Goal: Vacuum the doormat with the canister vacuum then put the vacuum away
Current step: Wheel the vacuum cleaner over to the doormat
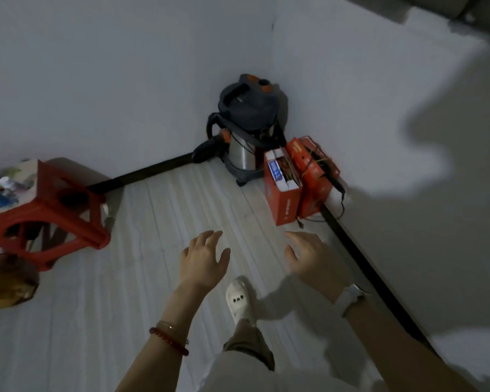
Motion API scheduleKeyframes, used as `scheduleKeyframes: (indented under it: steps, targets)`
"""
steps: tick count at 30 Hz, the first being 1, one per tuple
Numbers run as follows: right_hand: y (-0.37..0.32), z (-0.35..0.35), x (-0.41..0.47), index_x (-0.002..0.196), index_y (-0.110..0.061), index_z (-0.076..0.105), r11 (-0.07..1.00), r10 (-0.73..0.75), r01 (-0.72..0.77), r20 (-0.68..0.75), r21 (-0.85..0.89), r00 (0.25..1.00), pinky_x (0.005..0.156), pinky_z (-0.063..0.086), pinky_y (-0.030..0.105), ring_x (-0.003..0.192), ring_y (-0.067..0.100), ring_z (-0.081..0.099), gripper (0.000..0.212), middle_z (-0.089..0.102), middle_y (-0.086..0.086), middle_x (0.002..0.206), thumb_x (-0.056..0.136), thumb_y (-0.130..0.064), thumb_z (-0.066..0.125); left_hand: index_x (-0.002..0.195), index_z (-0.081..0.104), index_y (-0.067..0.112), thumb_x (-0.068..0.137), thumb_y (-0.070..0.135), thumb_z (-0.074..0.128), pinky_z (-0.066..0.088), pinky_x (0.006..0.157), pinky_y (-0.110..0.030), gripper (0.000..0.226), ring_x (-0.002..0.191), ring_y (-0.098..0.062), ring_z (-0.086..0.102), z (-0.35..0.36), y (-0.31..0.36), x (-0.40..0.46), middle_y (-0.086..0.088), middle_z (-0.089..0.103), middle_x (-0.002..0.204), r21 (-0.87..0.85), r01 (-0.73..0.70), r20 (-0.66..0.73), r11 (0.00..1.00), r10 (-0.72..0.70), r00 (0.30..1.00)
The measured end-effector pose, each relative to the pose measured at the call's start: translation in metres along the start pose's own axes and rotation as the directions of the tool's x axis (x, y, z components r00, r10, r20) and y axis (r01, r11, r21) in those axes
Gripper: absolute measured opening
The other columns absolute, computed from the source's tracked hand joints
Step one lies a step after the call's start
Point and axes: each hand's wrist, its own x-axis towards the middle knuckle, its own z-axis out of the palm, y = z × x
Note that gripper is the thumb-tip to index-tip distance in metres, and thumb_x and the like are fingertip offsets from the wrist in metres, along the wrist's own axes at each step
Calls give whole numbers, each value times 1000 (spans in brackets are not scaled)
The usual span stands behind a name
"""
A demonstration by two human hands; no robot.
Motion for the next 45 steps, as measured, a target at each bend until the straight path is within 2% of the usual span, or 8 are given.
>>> scheduleKeyframes:
  steps: [3, 8, 16, 25, 31, 34, 39, 45]
  targets:
    - [-5, -6, 107, 125, -5, 54, 996, 92, -92, 28, 19, 995, 95, 44, 40, 111, 33, 54, 74, 60, 17, 120, 77, -50, 19, 142, 31, 21, 94, 39, 42, 26, 110, -41, 52, 134, -22, 32, -37, -5, 119, -2, 35, 146, -14, -58, -9, 998, 58, 998]
    - [-21, -43, 264, 121, -1, 55, 976, 194, -193, -9, 98, 981, 93, 44, 47, 108, 39, 53, 38, 60, 23, 116, 90, -22, 48, 141, 33, 18, 94, 36, 43, 27, 109, -41, 51, 132, -24, 34, -104, 9, 294, -4, 36, 145, 4, -134, -71, 991, 134, 988]
    - [16, -59, 508, 135, -7, 41, 951, 242, -233, -20, 202, 970, 104, 37, 43, 125, 32, 43, 46, 48, 16, 135, 93, -23, 48, 120, 57, 5, 85, 37, 46, 50, 79, -49, 49, 99, -39, 60, -123, 13, 537, -17, 61, 115, -96, -180, -136, 979, 167, 977]
    - [26, -57, 718, 142, -14, 28, 939, 283, -289, 57, 185, 957, 102, 38, 37, 130, 26, 37, 50, 38, 8, 143, 96, -28, 43, 135, 42, 11, 90, 24, 55, 40, 100, -42, 48, 121, -29, 46, -163, 3, 727, -11, 46, 135, -176, -56, -56, 983, 47, 997]
    - [21, -29, 801, 141, -12, 30, 883, 392, -380, 12, 276, 920, 105, 36, 34, 130, 24, 38, 50, 40, 8, 141, 95, -26, 45, 138, 39, 13, 92, 26, 52, 36, 103, -41, 50, 126, -27, 42, -165, -16, 843, -10, 41, 140, -133, -192, 39, 972, 198, 979]
    - [18, 6, 829, 140, -12, 32, 789, 536, -517, 41, 332, 843, 102, 36, 33, 127, 24, 41, 49, 43, 9, 137, 95, -27, 45, 138, 37, 16, 93, 28, 47, 35, 102, -41, 48, 125, -27, 41, -152, -23, 902, -7, 41, 140, -94, -280, 153, 955, 292, 944]
    - [-10, 74, 864, 135, -7, 36, 454, 816, -738, 99, 500, 569, 98, 39, 36, 117, 28, 47, 46, 49, 12, 128, 95, -28, 46, 140, 32, 17, 89, 41, 39, 36, 103, -45, 57, 125, -30, 41, -122, -53, 988, -11, 42, 140, -82, -471, 447, 878, 455, 770]
    - [-26, 126, 916, 143, -15, 23, 313, 927, -676, -59, 667, 371, 101, 41, 46, 127, 26, 41, 63, 39, 9, 138, 91, -39, 49, 145, 22, 11, 91, 32, 48, 25, 111, -36, 64, 136, -29, 26, -87, -47, 1048, -14, 25, 149, -269, -612, 390, 743, 665, 636]
